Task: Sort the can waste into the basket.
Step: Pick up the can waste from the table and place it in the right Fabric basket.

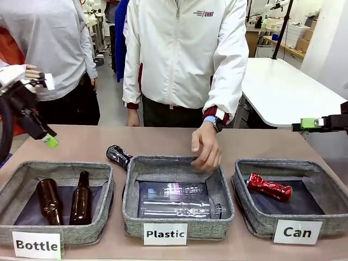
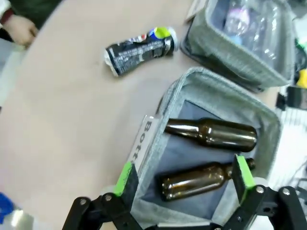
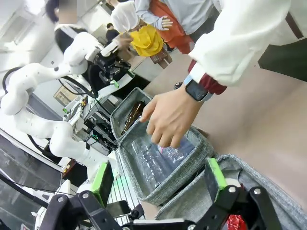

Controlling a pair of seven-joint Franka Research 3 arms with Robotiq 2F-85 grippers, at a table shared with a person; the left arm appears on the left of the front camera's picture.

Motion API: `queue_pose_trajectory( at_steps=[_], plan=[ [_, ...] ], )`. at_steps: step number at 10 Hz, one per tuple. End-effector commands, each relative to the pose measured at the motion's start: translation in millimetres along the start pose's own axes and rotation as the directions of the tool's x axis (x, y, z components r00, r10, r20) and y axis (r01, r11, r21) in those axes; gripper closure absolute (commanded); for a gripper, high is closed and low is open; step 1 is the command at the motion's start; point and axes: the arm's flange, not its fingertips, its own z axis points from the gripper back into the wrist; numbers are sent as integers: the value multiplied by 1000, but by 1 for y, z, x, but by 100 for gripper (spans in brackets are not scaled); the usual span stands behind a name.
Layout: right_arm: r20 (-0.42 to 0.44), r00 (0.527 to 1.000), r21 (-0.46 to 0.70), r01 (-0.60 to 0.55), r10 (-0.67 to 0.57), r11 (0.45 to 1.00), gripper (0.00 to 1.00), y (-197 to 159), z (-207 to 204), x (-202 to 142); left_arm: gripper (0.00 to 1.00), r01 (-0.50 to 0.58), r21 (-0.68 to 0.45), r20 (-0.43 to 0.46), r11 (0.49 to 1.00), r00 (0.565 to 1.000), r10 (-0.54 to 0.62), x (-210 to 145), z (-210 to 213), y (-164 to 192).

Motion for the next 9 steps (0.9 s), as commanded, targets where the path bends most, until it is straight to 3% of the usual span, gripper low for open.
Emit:
queue_pose_trajectory(
  at_steps=[1,2,4,5,6,7,8,9],
  plan=[
    [-3,1000,8,-19,19,1000,0,0,2,1,0,42,-13,-58,999,997,-43,29,-6,-1],
    [-3,1000,8,-19,19,1000,0,0,2,1,0,-74,72,-89,995,993,80,50,-19,1],
    [-3,1000,8,-19,19,1000,0,0,2,1,0,1,74,-262,997,965,19,86,-49,-2],
    [-3,1000,8,-19,19,1000,0,0,2,1,0,48,57,-307,997,951,-28,102,-63,-6],
    [-3,1000,8,-19,19,1000,0,0,2,1,0,8,67,-253,998,967,9,117,-72,-9],
    [-3,1000,8,-19,19,1000,0,0,2,1,0,-110,39,-220,993,968,116,127,-72,-6],
    [-3,1000,8,-19,19,1000,0,0,2,1,0,27,62,-254,998,967,-10,106,-75,-14],
    [-3,1000,8,-19,19,1000,0,0,2,1,0,27,62,-254,998,967,-10,106,-75,-14]
  ],
)
